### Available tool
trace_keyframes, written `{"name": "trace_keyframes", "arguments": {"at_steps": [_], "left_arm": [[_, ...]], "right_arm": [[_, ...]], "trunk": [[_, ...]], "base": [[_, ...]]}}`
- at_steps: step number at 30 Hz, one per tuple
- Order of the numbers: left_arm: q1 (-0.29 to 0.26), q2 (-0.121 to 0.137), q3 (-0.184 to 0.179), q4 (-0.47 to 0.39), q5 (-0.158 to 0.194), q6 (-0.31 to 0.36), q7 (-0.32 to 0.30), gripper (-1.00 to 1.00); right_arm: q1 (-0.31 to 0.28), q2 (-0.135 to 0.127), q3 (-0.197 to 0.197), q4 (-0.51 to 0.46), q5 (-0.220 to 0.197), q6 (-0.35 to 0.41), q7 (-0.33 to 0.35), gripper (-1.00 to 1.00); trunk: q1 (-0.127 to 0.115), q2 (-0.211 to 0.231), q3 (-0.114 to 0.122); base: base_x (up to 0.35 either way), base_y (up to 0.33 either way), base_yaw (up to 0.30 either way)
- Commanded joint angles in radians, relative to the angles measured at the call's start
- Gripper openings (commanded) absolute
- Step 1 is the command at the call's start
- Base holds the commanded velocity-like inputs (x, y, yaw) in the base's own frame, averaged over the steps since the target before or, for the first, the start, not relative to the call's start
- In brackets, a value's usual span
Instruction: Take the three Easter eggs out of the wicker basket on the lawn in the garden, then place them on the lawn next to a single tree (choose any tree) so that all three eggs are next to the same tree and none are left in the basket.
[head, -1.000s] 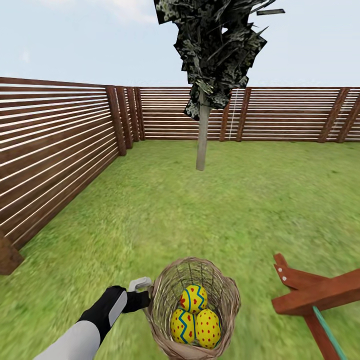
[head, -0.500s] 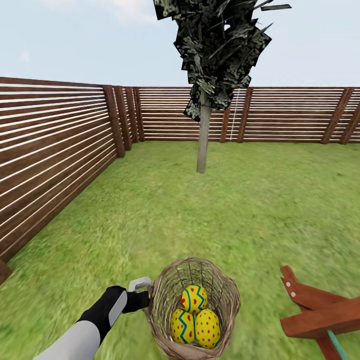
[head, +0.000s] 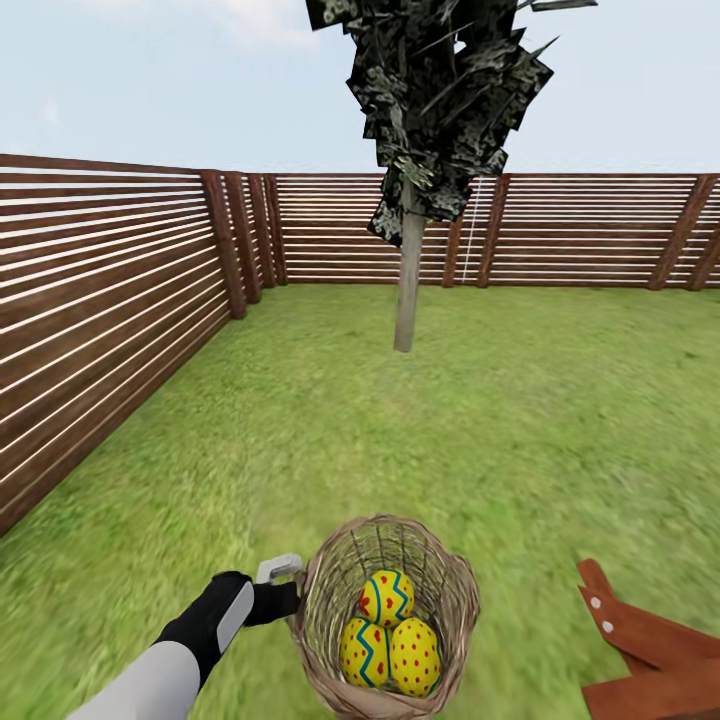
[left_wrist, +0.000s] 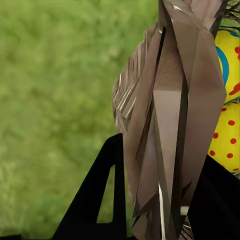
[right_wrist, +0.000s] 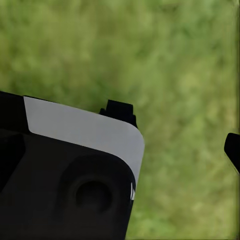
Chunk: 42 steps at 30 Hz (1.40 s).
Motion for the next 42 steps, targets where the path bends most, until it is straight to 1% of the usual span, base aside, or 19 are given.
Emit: {"name": "trace_keyframes", "arguments": {"at_steps": [1, 42], "left_arm": [[0.0, -0.001, 0.006, -0.002, 0.013, 0.007, -0.001, -1.0], [0.0, 0.002, 0.006, -0.002, 0.013, 0.007, -0.001, -1.0]], "right_arm": [[-0.002, -0.001, -0.008, 0.004, 0.007, -0.007, 0.002, 1.0], [-0.002, -0.001, -0.008, 0.004, 0.007, -0.007, 0.002, 1.0]], "trunk": [[0.001, 0.0, -0.001], [0.001, 0.0, -0.001]], "base": [[0.319, 0.0, 0.0], [0.319, 0.0, 0.0]]}}
